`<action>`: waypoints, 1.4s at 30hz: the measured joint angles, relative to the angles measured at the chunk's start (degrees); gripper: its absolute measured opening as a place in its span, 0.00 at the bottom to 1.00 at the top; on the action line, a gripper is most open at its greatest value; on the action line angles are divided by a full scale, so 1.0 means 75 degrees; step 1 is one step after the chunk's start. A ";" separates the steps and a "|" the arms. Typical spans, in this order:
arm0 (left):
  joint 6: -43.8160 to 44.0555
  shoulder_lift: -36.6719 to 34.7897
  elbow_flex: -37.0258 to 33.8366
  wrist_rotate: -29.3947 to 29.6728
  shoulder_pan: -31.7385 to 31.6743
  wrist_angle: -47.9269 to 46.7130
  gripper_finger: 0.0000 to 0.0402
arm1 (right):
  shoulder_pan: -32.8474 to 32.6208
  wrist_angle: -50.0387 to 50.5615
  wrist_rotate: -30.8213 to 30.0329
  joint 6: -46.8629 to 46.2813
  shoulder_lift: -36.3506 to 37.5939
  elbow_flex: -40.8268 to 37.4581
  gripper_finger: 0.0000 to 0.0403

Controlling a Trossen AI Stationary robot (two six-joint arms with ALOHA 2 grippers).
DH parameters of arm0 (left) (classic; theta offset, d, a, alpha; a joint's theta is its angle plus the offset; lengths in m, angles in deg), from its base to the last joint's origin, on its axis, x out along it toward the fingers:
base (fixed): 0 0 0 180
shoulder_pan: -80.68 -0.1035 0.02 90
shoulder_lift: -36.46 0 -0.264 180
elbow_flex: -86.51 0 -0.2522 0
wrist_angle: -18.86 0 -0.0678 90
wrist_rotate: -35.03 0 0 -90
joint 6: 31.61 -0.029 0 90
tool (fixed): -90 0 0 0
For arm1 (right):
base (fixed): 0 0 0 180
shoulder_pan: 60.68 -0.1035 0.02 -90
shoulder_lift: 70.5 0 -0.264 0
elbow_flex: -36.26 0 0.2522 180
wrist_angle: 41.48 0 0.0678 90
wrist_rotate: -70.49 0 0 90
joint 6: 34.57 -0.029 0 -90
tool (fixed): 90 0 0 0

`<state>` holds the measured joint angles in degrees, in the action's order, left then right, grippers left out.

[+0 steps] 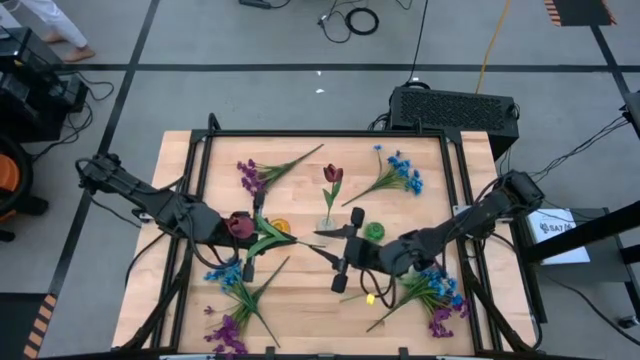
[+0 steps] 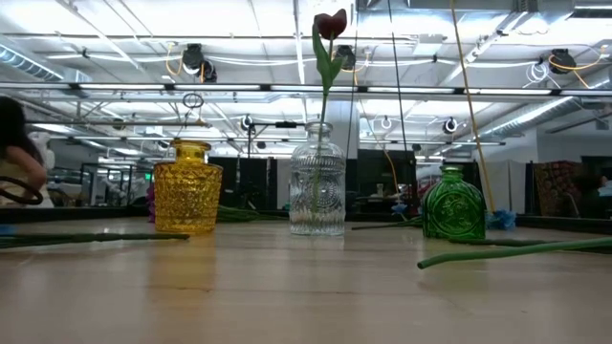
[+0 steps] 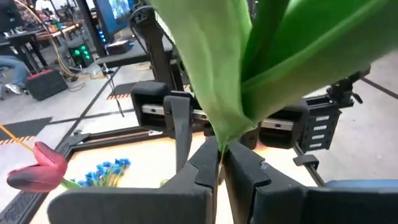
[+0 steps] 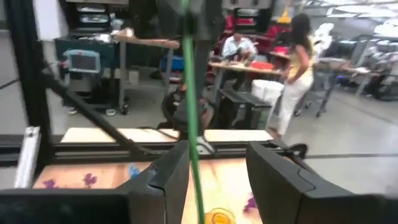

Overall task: Sort flowers into vase by color
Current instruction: Put the top red tulip into the transparent vase

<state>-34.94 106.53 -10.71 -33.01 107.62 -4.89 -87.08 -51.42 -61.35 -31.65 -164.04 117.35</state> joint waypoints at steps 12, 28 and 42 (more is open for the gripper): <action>-0.0024 0.0110 0.0000 -0.0015 -0.0003 -0.0005 0.06 | 0.0285 0.0470 0.1020 -0.0508 -0.0018 0.0073 0.24; -0.0085 0.0156 -0.0201 0.0034 -0.0003 0.0076 0.11 | 0.0329 0.0586 0.1032 -0.0691 -0.0029 0.0065 0.01; -0.0209 0.0131 -0.0211 0.0815 0.0029 0.0750 0.37 | 0.0288 0.0090 0.0489 -0.0270 -0.0026 0.0067 0.00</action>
<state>-36.51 107.51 -12.29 -26.90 107.84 0.74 -84.92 -50.74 -57.68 -33.68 -164.24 117.85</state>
